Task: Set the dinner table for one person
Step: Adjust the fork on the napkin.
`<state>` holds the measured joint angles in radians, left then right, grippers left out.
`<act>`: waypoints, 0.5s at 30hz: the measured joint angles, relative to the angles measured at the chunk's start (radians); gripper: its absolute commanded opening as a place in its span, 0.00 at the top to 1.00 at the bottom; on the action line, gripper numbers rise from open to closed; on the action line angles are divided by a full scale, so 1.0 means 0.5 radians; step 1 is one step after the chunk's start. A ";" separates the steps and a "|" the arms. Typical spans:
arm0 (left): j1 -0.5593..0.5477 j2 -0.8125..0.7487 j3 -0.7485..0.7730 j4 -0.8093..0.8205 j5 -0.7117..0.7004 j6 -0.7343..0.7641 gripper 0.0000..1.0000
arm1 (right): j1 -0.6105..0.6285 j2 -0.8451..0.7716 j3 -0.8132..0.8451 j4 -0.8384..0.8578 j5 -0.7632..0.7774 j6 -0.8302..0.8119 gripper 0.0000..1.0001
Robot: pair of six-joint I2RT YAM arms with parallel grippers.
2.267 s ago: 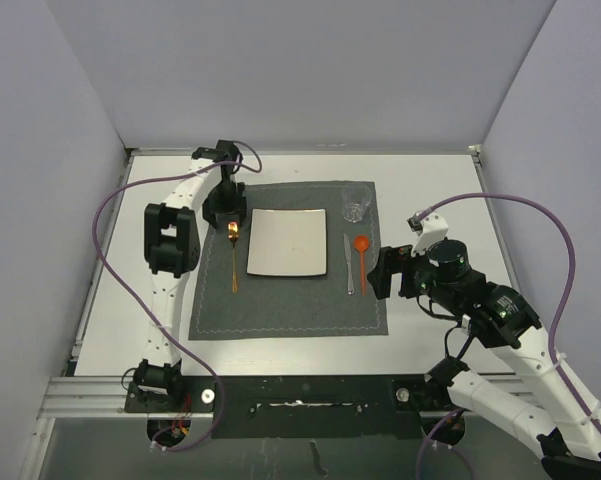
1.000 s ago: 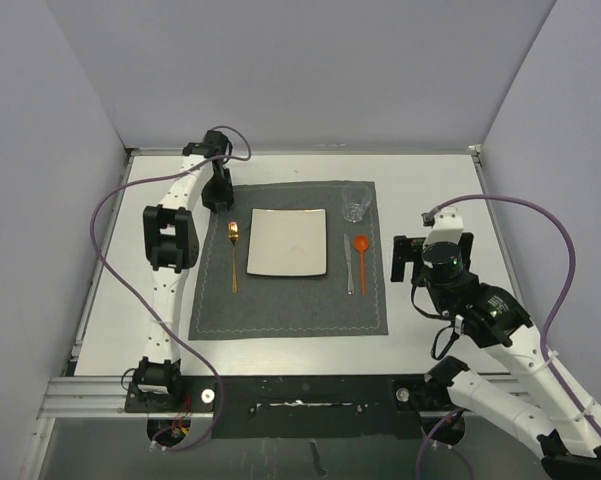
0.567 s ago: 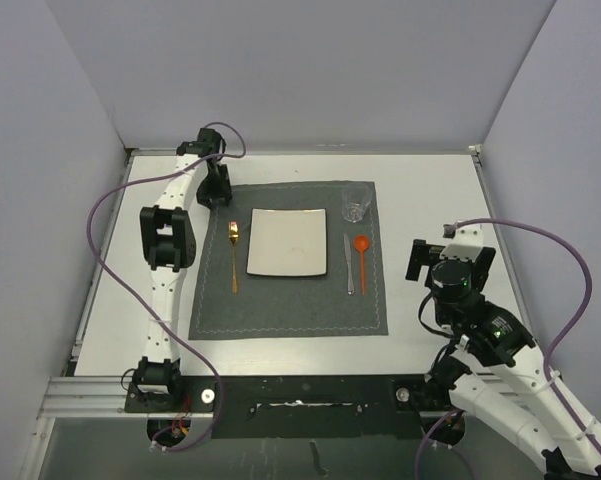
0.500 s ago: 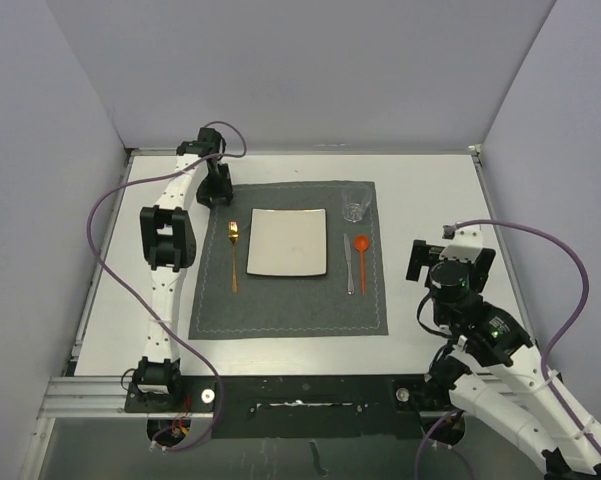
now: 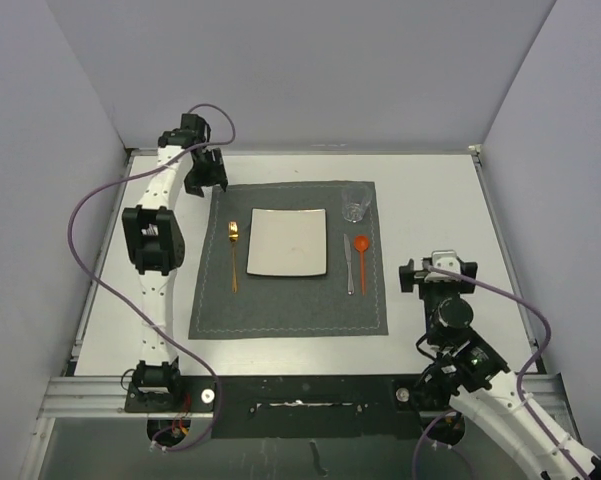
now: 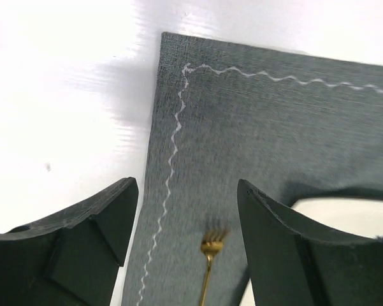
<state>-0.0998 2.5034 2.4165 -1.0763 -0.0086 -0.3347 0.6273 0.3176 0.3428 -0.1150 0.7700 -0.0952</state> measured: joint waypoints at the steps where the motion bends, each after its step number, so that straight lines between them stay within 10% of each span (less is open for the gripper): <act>1: 0.008 -0.055 -0.024 0.003 0.015 -0.001 0.36 | -0.012 -0.011 -0.079 0.118 -0.065 -0.072 0.02; 15: 0.165 -0.945 -0.787 0.325 0.188 0.006 0.29 | -0.899 1.865 -0.381 1.693 -0.992 -0.124 0.02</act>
<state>-0.0174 2.0312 2.0232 -0.9138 0.0853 -0.3317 0.1780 1.2503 0.1524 0.7315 0.2741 -0.1574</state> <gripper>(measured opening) 0.709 0.977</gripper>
